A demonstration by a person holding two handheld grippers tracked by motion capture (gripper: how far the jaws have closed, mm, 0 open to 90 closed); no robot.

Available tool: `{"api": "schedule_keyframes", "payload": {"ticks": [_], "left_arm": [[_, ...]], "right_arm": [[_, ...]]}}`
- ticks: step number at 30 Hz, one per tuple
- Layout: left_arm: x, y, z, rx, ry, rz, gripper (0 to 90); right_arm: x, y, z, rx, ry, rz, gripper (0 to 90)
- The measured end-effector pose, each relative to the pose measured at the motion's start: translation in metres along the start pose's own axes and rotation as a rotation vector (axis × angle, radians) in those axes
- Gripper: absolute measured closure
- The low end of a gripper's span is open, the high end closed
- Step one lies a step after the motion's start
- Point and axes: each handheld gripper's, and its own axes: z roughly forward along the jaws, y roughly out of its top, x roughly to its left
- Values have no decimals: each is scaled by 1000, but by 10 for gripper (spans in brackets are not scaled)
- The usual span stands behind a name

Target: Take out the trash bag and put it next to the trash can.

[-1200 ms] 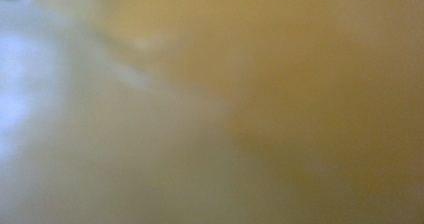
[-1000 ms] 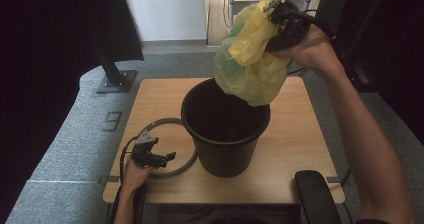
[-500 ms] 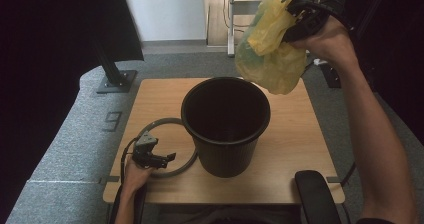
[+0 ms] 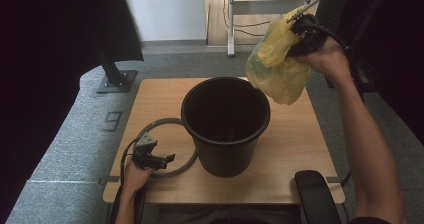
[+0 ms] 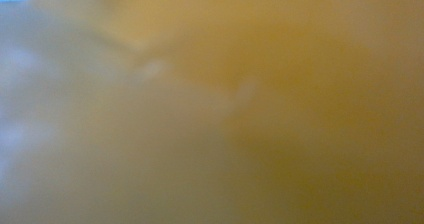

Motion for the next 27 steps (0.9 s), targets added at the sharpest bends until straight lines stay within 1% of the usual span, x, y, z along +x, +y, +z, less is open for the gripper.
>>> {"api": "schedule_keyframes", "payload": {"ticks": [7, 11, 15, 19, 25, 27], "left_arm": [[0, -1, 1, 5, 9, -3, 0], [0, -2, 0, 4, 10, -4, 0], [0, -2, 1, 5, 21, -10, 0], [0, -2, 0, -2, 19, -16, 0], [0, -2, 0, 3, 16, -9, 0], [0, -2, 0, 5, 14, -11, 0]], "right_arm": [[-9, -27, 30, 45, -12, 28, 761], [-13, -41, 48, 60, -13, 43, 758], [-16, -58, 66, 69, -10, 63, 758], [-17, -74, 85, 85, -25, 74, 757], [-17, -100, 115, 98, -31, 103, 752], [-15, -111, 126, 94, -19, 120, 750]]}}
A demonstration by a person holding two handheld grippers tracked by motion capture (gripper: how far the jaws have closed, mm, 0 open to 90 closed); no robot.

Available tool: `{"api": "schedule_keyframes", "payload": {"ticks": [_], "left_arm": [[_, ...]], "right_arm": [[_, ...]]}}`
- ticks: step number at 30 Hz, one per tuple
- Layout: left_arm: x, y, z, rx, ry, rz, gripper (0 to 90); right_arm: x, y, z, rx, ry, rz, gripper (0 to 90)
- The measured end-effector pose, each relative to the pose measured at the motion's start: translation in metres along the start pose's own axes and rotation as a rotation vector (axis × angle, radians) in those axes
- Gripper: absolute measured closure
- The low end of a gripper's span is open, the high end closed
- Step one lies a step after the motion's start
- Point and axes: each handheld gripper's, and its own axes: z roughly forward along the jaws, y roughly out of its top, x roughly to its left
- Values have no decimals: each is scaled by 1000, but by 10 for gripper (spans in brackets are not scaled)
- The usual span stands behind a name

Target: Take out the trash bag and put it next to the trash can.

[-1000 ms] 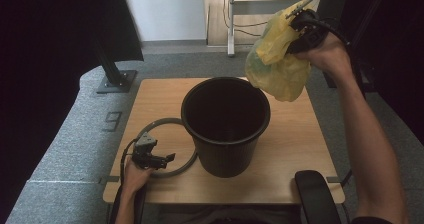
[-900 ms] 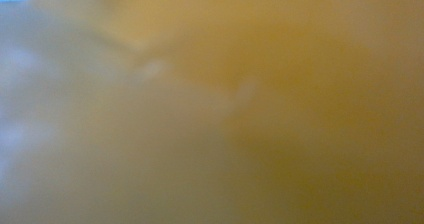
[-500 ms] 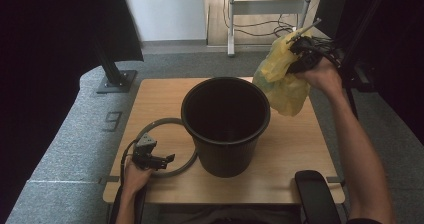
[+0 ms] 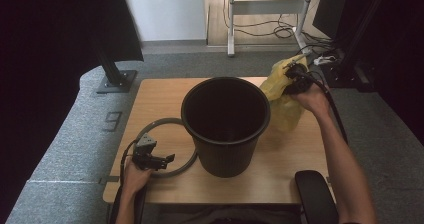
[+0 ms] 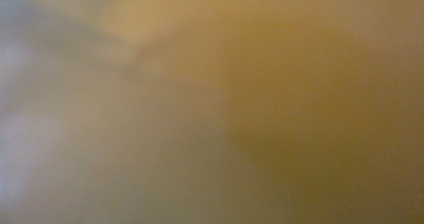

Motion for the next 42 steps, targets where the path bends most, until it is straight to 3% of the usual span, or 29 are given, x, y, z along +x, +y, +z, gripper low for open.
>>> {"api": "schedule_keyframes", "payload": {"ticks": [6, 17, 25, 32, 38, 42], "left_arm": [[0, 0, 1, 1, 1, -3, 0], [0, 1, 2, 20, 4, 2, 0], [0, 1, 3, 34, 6, -7, 0], [0, 2, 4, 41, 8, -6, 0], [0, 2, 6, 51, 8, -3, 0], [-1, 3, 7, 61, 10, 7, 0]], "right_arm": [[3, -25, 30, -2, 28, 45, 741], [15, -65, 65, 20, 57, 94, 713], [32, -88, 89, 49, 68, 100, 693], [29, -107, 124, 72, 85, 165, 695], [22, -101, 147, 36, 79, 232, 695], [16, -86, 159, 34, 50, 239, 683]]}}
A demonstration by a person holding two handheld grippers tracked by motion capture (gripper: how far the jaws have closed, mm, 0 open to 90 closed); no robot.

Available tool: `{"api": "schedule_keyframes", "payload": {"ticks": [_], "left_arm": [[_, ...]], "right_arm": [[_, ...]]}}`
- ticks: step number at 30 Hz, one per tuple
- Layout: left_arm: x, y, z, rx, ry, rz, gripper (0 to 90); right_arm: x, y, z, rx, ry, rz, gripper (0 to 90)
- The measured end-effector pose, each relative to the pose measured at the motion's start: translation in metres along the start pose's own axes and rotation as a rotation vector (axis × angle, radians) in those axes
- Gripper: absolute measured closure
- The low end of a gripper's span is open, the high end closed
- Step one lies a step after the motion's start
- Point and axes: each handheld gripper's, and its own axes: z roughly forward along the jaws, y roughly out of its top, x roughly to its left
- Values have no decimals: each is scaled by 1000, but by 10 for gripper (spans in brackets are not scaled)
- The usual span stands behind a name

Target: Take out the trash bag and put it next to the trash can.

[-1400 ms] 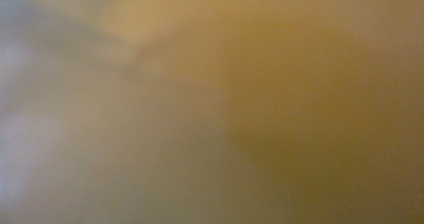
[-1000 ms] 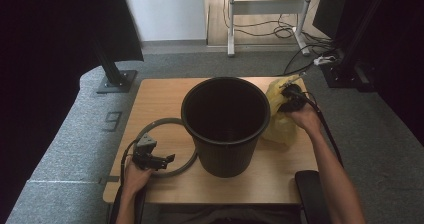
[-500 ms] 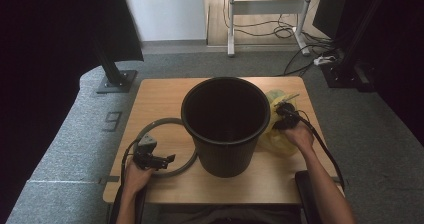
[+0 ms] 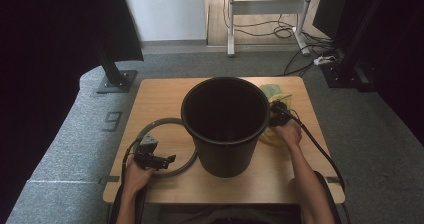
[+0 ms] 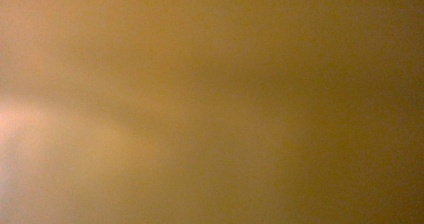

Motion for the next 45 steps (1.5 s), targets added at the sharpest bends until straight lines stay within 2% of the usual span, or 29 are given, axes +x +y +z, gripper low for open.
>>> {"api": "schedule_keyframes", "payload": {"ticks": [2, 4, 7, 8, 11, 13, 17, 24, 28, 29, 30, 32, 33, 36, 40, 42, 45], "left_arm": [[0, 0, 0, -1, -1, 5, 0], [-1, 0, 0, -5, -1, 8, 0], [0, -1, -1, -11, -6, 7, 0], [0, -1, -2, -12, -7, 5, 0], [0, -1, -2, -12, -11, 3, 0], [0, -1, -1, -9, -10, 6, 0], [-1, -1, -1, -9, -5, 10, 0], [-1, -1, -2, -13, -6, 9, 0], [-1, -1, -2, -16, -7, 10, 0], [-1, -1, -2, -17, -7, 10, 0], [-1, -1, -2, -16, -7, 10, 0], [-2, -1, -2, -15, -4, 11, 0], [-2, -1, -1, -14, -4, 12, 0], [-2, -1, -1, -9, -6, 12, 0], [-2, -1, -2, -16, -5, 13, 0], [-1, -1, -2, -17, -9, 11, 0], [-1, -1, -2, -19, -11, 8, 0]], "right_arm": [[-2, 6, 5, -18, 0, 10, 671], [-5, 9, 8, -32, 14, 38, 611], [-5, 16, 9, 3, 24, 21, 348], [-5, 19, 7, -1, 25, 19, 275], [-6, 22, -10, -67, 21, 47, 164], [-7, 24, -22, -88, 6, 53, 148], [-6, 24, -44, -94, -11, 21, 146], [2, 20, -75, -110, 1, -20, 146], [5, 15, -90, -92, -11, -40, 147], [6, 13, -95, -87, -19, -45, 160], [7, 11, -99, -84, -29, -49, 224], [10, 5, -108, -84, -22, -64, 496], [11, 3, -111, -83, -11, -65, 580], [14, -1, -107, -79, -28, -95, 768], [12, 10, -83, -92, -38, -102, 870], [12, 20, -67, -98, -44, -93, 884], [11, 33, -53, -90, -37, -98, 880]]}}
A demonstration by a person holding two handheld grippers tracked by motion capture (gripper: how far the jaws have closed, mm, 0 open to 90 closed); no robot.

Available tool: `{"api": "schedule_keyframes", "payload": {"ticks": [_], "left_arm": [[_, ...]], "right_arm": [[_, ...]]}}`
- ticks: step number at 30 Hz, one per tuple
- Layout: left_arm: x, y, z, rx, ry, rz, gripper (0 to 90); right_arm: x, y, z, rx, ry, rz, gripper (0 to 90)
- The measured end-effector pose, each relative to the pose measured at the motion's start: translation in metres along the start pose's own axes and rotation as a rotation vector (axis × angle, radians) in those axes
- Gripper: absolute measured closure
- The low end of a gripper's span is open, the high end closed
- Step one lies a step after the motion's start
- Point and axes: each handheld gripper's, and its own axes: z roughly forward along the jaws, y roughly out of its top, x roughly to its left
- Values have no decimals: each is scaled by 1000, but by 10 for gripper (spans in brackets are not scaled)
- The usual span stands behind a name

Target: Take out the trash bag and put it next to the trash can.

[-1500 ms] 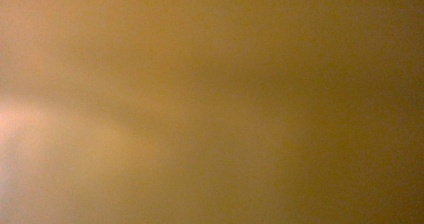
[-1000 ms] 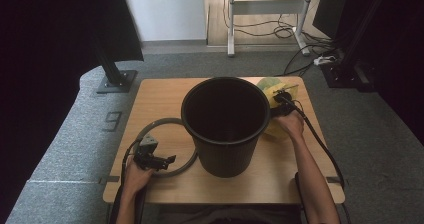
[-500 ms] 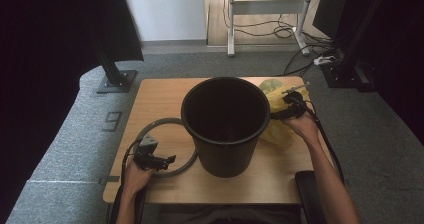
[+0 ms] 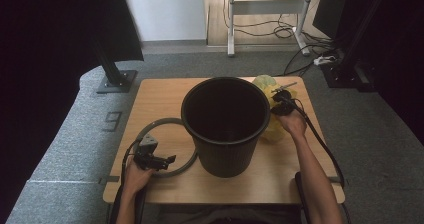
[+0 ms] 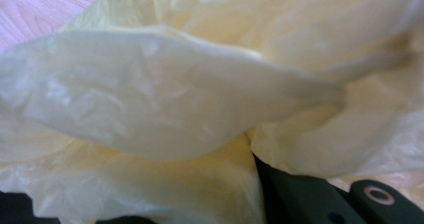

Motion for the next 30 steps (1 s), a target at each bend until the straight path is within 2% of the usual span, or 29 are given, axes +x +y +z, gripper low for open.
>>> {"api": "schedule_keyframes", "payload": {"ticks": [1, 2, 4, 5, 6, 7, 8, 12, 16, 21, 30], "left_arm": [[0, 0, 0, -1, -1, -2, 0], [0, -1, 0, -3, -3, -5, 0], [1, -1, -1, -8, -4, -7, 0], [1, -1, -2, -10, -5, -7, 0], [1, -2, -2, -12, -5, -9, 0], [1, -2, -2, -13, -6, -11, 0], [1, -2, -2, -13, -7, -12, 0], [1, -1, -2, -14, -8, -12, 0], [1, -2, -2, -18, -11, -15, 0], [2, -2, -2, -21, -13, -17, 0], [2, -2, -2, -21, -10, -20, 0]], "right_arm": [[0, 3, 3, 5, -6, -9, 856], [-1, 7, 4, 6, -9, -7, 755], [-4, 11, 5, 3, 40, 26, 462], [-6, 12, 4, 2, 50, 30, 347], [-7, 12, 1, -7, 40, 26, 253], [-7, 12, -2, -13, 36, 30, 175], [-7, 11, -5, -13, 43, 35, 147], [-4, 9, -23, -14, 18, 7, 139], [-1, 7, -39, -27, 24, 0, 137], [1, 2, -57, -14, 16, -14, 137], [-3, -24, -83, -30, 17, -11, 136]]}}
